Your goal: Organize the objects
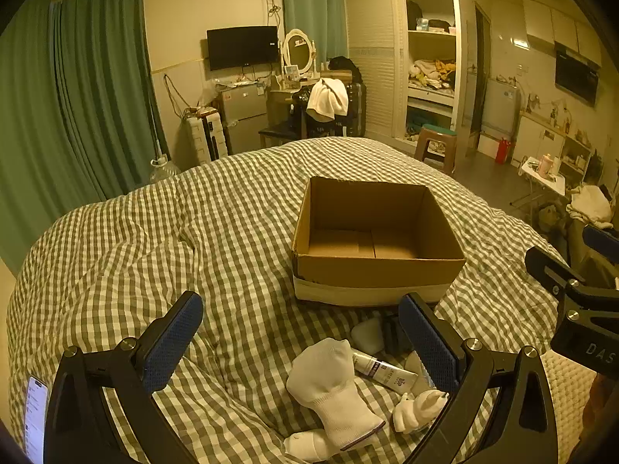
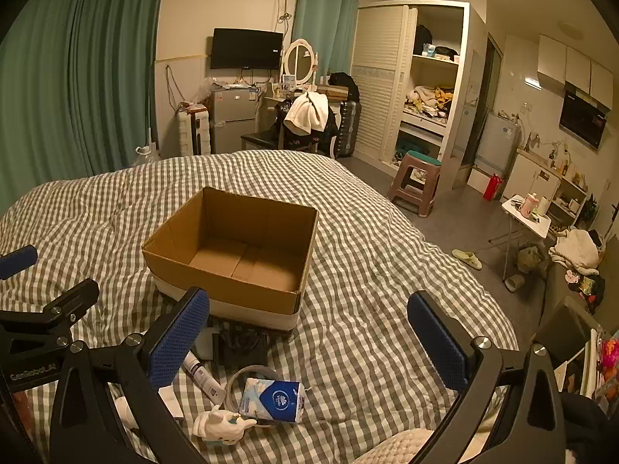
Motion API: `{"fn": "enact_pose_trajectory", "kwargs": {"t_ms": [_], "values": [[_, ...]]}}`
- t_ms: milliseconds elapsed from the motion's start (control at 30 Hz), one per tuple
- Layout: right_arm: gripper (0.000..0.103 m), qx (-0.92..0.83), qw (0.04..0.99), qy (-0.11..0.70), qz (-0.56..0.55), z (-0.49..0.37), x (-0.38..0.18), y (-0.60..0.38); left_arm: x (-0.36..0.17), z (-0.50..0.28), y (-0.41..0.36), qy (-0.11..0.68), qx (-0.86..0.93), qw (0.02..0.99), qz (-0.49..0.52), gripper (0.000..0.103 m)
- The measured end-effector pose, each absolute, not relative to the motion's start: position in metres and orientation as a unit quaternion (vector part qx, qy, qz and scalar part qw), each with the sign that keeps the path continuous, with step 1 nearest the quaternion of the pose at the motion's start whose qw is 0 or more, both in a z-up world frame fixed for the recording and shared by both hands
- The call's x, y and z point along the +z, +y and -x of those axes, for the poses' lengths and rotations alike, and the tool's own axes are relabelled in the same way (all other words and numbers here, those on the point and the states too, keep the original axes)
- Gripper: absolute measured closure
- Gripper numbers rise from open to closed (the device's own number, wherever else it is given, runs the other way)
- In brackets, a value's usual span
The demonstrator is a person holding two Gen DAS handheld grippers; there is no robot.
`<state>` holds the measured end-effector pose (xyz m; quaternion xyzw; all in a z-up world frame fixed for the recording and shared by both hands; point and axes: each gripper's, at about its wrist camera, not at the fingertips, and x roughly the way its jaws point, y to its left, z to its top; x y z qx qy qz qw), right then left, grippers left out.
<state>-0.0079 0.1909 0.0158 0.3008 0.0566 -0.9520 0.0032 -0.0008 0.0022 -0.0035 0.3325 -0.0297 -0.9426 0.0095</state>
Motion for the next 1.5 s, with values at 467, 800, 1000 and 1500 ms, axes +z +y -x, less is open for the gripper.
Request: {"fn": "enact_pose_trajectory", "kwargs": {"t_ms": [467, 800, 1000, 1500], "values": [[0.000, -0.951, 0.001, 0.052, -0.305, 0.011, 0.011, 0.190, 0.000, -0.001, 0.000, -0.031, -0.946, 0.029, -0.321, 0.000], [0.000, -0.952, 0.022, 0.061, -0.298, 0.009, 0.007, 0.184, -0.003, -0.002, -0.001, -0.026, -0.947, 0.033, -0.320, 0.000], [0.000, -0.951, 0.017, 0.051, -0.304, 0.012, 0.003, 0.189, -0.004, -0.001, -0.003, -0.025, -0.948, 0.034, -0.315, 0.000], [0.000, -0.948, 0.019, 0.053, -0.314, 0.016, -0.002, 0.188, -0.006, -0.001, -0.006, -0.020, -0.947, 0.031, -0.319, 0.000]]}}
